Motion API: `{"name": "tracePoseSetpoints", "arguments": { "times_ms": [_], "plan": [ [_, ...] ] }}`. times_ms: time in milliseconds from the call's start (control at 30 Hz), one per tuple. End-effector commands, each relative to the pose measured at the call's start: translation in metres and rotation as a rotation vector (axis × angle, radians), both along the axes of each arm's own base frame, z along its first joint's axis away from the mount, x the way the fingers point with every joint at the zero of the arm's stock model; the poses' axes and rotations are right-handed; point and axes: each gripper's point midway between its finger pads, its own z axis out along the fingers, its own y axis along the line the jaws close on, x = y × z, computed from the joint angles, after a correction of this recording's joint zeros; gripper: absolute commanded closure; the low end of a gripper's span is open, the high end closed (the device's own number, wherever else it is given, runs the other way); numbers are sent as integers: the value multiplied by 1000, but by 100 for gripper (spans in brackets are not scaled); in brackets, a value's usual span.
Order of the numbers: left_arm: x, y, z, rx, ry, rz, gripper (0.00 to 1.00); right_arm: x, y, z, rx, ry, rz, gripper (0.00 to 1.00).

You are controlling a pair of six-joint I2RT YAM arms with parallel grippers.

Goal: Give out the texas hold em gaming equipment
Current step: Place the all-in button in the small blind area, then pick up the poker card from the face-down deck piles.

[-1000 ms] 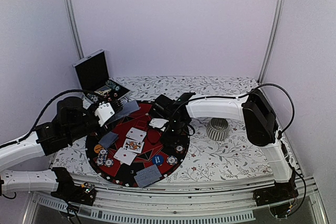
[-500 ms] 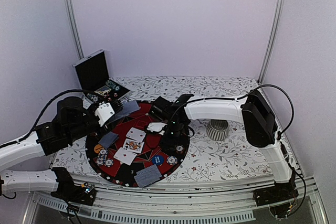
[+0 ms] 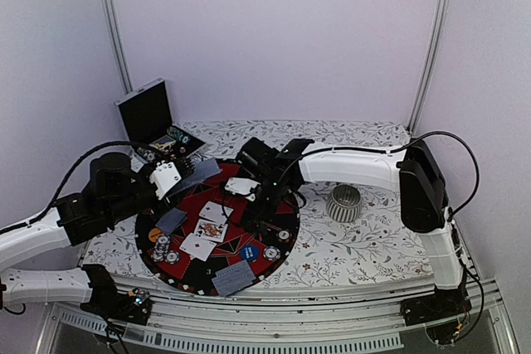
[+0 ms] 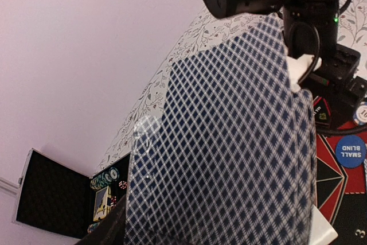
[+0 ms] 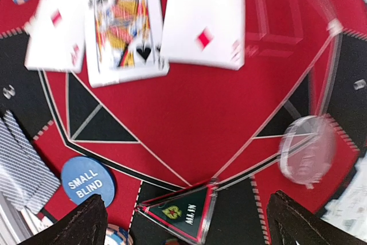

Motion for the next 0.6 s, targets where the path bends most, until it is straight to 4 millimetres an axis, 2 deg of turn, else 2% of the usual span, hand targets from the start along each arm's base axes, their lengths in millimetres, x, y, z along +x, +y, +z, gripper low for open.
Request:
{"name": "tracePoseSetpoints", "arguments": {
  "times_ms": [0,200,333,467,567],
  "plan": [
    [2,1,22,-49,-38,5,47,28,10,92,215,-179,-55,1],
    [2,1,23,-52,-39,4,47,63,-13,143,428,-128,-196,1],
    [0,0,24,-54,-45,-8,47,67,-14,188,632,38,-240,1],
    [0,0,23,-49,-45,-11,47,64,-6,217,761,237,-293,22],
    [1,-1,22,-42,-43,-11,47,49,10,229,853,421,-273,36]
  ]
}}
